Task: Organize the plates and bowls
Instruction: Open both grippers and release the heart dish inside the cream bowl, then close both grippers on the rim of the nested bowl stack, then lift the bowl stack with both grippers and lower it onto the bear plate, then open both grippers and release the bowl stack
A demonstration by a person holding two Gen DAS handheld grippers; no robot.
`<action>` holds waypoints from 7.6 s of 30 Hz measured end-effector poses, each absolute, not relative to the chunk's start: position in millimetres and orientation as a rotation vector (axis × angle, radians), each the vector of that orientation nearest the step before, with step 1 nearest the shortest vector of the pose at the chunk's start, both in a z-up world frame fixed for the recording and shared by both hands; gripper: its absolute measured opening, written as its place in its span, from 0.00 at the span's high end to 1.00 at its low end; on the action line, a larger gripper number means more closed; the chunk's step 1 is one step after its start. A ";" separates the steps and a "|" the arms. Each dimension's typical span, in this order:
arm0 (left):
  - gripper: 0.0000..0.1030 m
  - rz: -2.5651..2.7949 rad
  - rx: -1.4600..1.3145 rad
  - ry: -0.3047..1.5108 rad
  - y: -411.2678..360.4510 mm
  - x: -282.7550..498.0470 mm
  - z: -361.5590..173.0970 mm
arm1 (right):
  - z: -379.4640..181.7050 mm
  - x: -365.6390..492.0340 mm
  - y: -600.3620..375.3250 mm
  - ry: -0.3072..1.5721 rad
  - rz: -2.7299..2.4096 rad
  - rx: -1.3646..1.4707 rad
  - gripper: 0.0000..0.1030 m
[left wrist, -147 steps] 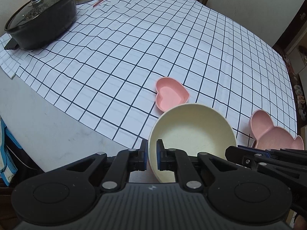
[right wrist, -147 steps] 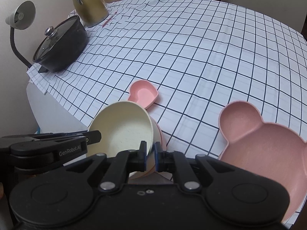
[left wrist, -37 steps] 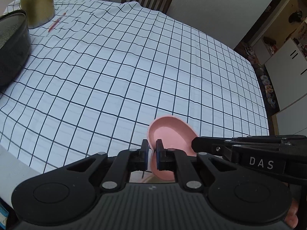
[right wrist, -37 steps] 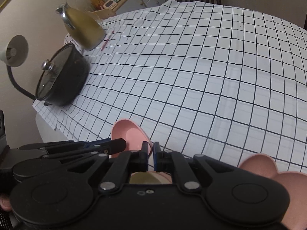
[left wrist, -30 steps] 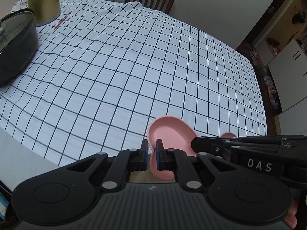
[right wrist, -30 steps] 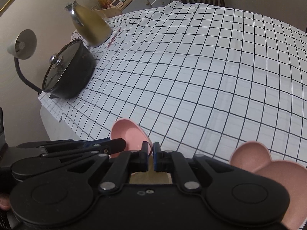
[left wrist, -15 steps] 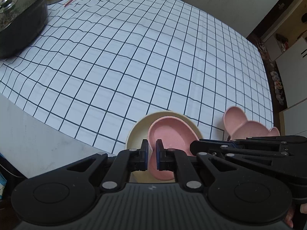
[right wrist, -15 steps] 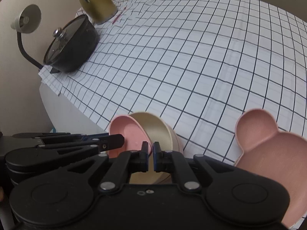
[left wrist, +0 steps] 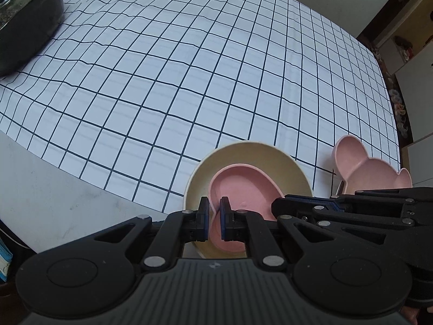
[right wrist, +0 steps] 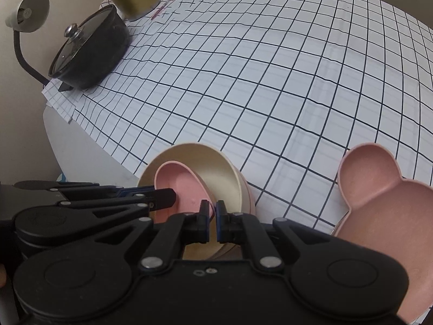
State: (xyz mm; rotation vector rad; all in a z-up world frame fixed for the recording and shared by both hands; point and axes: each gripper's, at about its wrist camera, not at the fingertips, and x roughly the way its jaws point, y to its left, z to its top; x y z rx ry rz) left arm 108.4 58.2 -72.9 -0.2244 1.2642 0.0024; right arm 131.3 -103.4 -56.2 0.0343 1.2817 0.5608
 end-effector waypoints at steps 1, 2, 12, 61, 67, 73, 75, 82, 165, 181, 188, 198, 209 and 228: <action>0.93 0.000 -0.223 1.268 58.2 108.8 -73.8 | -57.1 131.5 -102.9 1.284 0.558 0.035 0.97; 0.93 -0.003 -0.221 1.271 58.2 109.4 -74.5 | -57.9 131.7 -102.3 1.286 0.555 0.033 0.97; 0.93 -0.004 -0.232 1.264 60.5 111.1 -72.9 | -53.9 132.6 -97.2 1.265 0.557 -0.002 0.84; 0.29 -0.057 -0.255 0.991 64.0 35.6 -5.0 | 21.4 69.0 -169.6 0.961 0.470 0.131 0.02; 0.27 -0.101 -0.252 1.040 86.2 49.8 -28.6 | -18.9 73.0 -160.8 1.069 0.277 0.278 0.01; 0.27 -0.131 -0.229 1.085 100.4 66.1 -56.0 | -44.4 75.4 -147.7 1.120 0.171 0.331 0.02; 0.27 -0.135 -0.220 1.100 103.2 71.8 -64.7 | -49.2 77.0 -141.8 1.127 0.150 0.336 0.03; 0.27 -0.152 -0.247 1.148 106.1 90.5 -91.0 | -64.1 92.1 -130.4 1.149 0.102 0.353 0.14; 0.64 -0.264 -0.228 1.220 -158.4 130.4 -65.7 | -36.6 87.7 -344.4 1.082 0.006 0.450 0.69; 0.64 -0.241 -0.210 1.221 -158.1 133.3 -89.2 | -62.5 99.1 -346.8 1.138 0.050 0.445 0.69; 0.64 -0.243 -0.213 1.226 -156.6 134.1 -92.5 | -66.2 100.3 -345.9 1.146 0.051 0.438 0.69; 0.64 -0.248 -0.198 1.217 -156.8 130.4 -95.6 | -68.6 98.0 -344.5 1.146 0.062 0.426 0.69; 0.59 -0.234 -0.163 1.140 -155.3 115.1 -79.3 | -54.0 88.8 -350.5 1.089 0.095 0.403 0.64; 0.39 -0.205 -0.085 0.910 -116.2 48.6 -20.9 | -2.5 23.6 -330.6 0.781 0.194 0.234 0.22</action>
